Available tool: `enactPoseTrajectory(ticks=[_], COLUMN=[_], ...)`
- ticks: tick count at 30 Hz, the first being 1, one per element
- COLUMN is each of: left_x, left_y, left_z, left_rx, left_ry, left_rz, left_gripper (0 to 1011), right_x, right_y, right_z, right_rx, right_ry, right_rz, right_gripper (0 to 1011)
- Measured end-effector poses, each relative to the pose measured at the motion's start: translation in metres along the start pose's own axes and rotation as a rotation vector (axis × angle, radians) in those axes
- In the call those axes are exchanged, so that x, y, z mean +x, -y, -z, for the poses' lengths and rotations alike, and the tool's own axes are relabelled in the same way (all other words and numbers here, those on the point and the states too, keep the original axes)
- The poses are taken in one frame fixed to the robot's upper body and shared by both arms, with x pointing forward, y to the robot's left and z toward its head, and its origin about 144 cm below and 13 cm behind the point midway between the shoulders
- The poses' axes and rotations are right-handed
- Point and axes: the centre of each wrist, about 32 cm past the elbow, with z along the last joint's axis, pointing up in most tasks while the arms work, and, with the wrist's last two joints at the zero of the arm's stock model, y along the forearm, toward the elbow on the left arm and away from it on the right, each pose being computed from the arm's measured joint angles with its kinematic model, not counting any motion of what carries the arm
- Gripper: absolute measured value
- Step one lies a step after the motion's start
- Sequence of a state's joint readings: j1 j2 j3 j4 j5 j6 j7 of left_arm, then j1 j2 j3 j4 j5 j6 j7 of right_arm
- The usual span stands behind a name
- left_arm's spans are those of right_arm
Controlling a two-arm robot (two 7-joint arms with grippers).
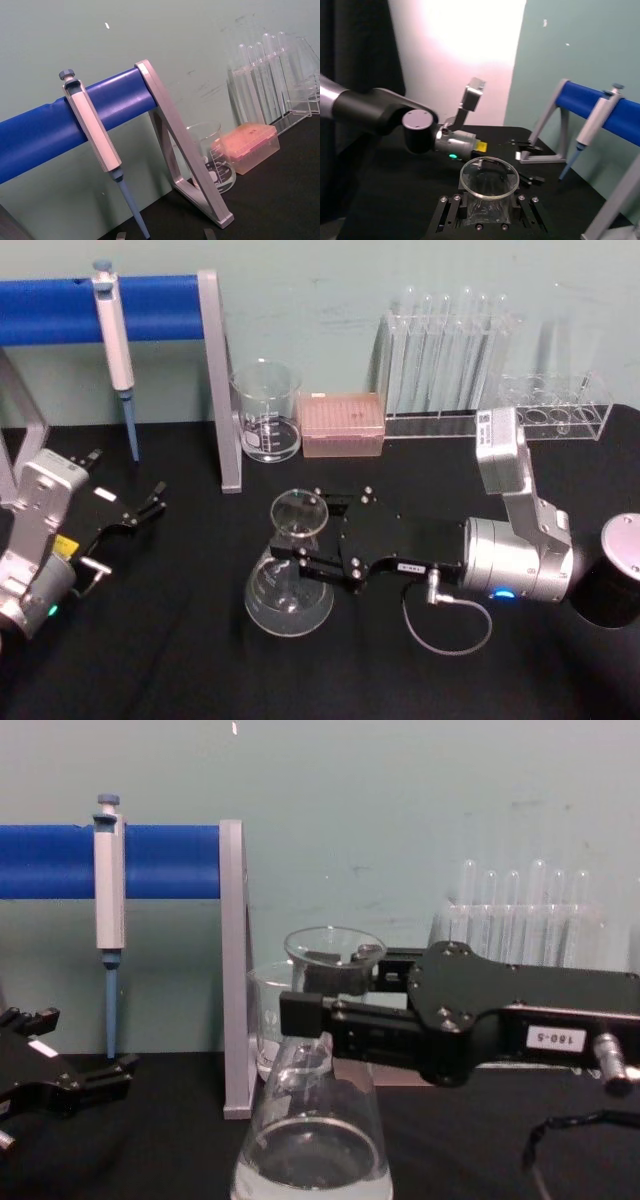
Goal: Grasp the erlenmeyer flask with one hand, shake it three times, then place it back.
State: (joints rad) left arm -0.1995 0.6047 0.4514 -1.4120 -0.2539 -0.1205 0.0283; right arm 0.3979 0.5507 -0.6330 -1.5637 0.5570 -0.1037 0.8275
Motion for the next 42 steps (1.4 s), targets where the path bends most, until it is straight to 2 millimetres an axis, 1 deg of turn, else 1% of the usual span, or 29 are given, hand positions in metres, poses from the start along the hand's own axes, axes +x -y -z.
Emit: enactPoseTrajectory(ticks=[4, 11, 14, 27, 42], left_x=[0.0000, 0.0000, 0.0000, 0.0000, 0.0000], left_y=[0.0000, 0.0000, 0.0000, 0.0000, 0.0000], left_z=[0.0000, 0.0000, 0.0000, 0.0000, 0.0000], left_rx=[0.000, 0.000, 0.000, 0.000, 0.000], left_ry=[0.000, 0.000, 0.000, 0.000, 0.000], left_rz=[0.000, 0.000, 0.000, 0.000, 0.000], left_gripper=[1001, 1001, 1001, 1001, 1001], right_x=[-0.0016, -0.0044, -0.0052, -0.0042, 0.0004], right_y=[-0.0006, -0.0030, -0.0048, -0.0078, -0.0091], right_z=[0.0000, 0.0004, 0.0007, 0.0021, 0.0056], right_rx=[0.004, 0.006, 0.003, -0.020, -0.058], right_ry=[-0.009, -0.030, -0.045, -0.081, -0.103], right_rz=[0.053, 0.204, 0.315, 0.646, 0.850], right_gripper=[456, 456, 456, 456, 457])
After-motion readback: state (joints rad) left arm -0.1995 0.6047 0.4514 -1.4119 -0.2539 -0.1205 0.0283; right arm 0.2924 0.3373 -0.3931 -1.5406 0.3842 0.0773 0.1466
